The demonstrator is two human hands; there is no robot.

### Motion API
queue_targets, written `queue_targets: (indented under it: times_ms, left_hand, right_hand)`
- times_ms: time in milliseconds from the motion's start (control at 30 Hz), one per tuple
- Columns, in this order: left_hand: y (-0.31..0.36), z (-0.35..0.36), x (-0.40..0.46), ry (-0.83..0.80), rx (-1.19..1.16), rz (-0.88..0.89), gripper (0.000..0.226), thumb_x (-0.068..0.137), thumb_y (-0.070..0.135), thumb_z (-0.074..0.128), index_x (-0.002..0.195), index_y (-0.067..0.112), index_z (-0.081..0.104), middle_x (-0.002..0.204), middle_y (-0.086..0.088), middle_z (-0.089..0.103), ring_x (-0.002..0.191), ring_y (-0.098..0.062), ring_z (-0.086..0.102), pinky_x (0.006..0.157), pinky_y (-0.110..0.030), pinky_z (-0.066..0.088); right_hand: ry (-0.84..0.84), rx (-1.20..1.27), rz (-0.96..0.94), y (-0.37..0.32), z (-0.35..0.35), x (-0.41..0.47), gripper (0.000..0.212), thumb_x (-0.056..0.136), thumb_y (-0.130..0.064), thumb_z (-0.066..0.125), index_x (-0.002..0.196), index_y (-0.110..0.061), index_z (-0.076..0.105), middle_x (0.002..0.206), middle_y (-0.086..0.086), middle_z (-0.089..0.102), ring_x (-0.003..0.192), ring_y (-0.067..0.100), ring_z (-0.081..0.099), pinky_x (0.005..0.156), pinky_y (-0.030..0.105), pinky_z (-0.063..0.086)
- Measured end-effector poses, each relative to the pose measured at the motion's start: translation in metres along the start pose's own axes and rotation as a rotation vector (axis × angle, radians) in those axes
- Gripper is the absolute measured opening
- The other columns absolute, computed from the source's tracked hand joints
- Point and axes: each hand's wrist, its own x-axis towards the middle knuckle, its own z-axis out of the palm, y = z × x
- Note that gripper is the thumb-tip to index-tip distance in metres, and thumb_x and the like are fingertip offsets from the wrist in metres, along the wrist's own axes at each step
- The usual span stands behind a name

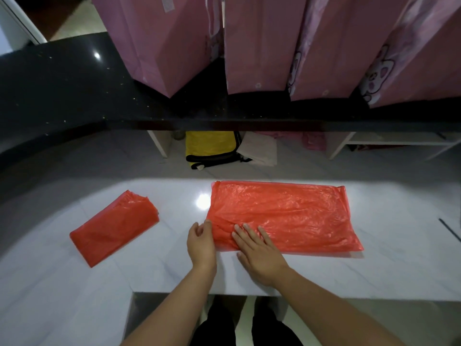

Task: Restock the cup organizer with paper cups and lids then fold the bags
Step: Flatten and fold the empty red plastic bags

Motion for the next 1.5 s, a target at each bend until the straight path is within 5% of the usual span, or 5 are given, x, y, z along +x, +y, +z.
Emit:
queue_targets:
  times_ms: [200, 733, 1000, 1200, 1500]
  left_hand:
    - [0.002, 0.015, 0.008, 0.008, -0.036, -0.020, 0.009, 0.093, 0.029, 0.070, 0.089, 0.023, 0.075, 0.087, 0.001, 0.077, 0.083, -0.021, 0.074, 0.082, -0.040, 0.061]
    - [0.061, -0.033, 0.025, 0.102, 0.525, 0.764, 0.036, 0.102, 0.017, 0.056, 0.136, 0.026, 0.063, 0.087, 0.004, 0.074, 0.070, -0.008, 0.065, 0.073, -0.028, 0.057]
    - [0.038, 0.029, -0.016, -0.015, 0.778, 1.454, 0.040, 0.098, 0.008, 0.051, 0.135, 0.000, 0.060, 0.140, -0.019, 0.059, 0.134, -0.033, 0.054, 0.110, -0.047, 0.046]
    - [0.013, 0.069, -0.054, -0.257, 1.021, 1.540, 0.065, 0.088, 0.025, 0.072, 0.146, 0.008, 0.051, 0.154, -0.013, 0.045, 0.146, -0.030, 0.039, 0.115, -0.053, 0.038]
    - [-0.044, 0.102, -0.058, -0.491, 1.288, 1.495, 0.063, 0.077, 0.012, 0.063, 0.140, 0.019, 0.059, 0.152, -0.005, 0.049, 0.143, -0.029, 0.044, 0.113, -0.053, 0.040]
  right_hand:
    - [-0.009, 0.170, -0.055, -0.010, -0.020, 0.008, 0.055, 0.109, -0.047, 0.011, 0.160, -0.031, -0.002, 0.166, -0.015, -0.014, 0.149, 0.003, -0.025, 0.123, 0.044, -0.010]
    - [0.203, 0.177, 0.580, 0.028, -0.018, 0.084, 0.063, 0.102, -0.053, 0.014, 0.159, -0.032, -0.001, 0.168, 0.000, -0.010, 0.153, 0.022, -0.019, 0.122, 0.053, -0.012]
    - [0.368, 0.268, 0.512, 0.073, -0.043, 0.028, 0.052, 0.108, -0.039, 0.022, 0.158, -0.026, 0.027, 0.168, -0.002, 0.014, 0.156, 0.016, 0.002, 0.126, 0.045, 0.007]
    - [0.367, 0.453, 0.467, 0.131, -0.029, -0.045, 0.055, 0.103, -0.030, 0.029, 0.157, -0.023, 0.031, 0.166, -0.010, 0.008, 0.155, 0.013, 0.002, 0.126, 0.045, 0.016]
    - [0.604, 1.036, 0.671, 0.149, -0.052, -0.076, 0.038, 0.107, -0.014, 0.043, 0.143, -0.016, 0.053, 0.136, -0.004, 0.059, 0.127, 0.014, 0.054, 0.108, 0.026, 0.041]
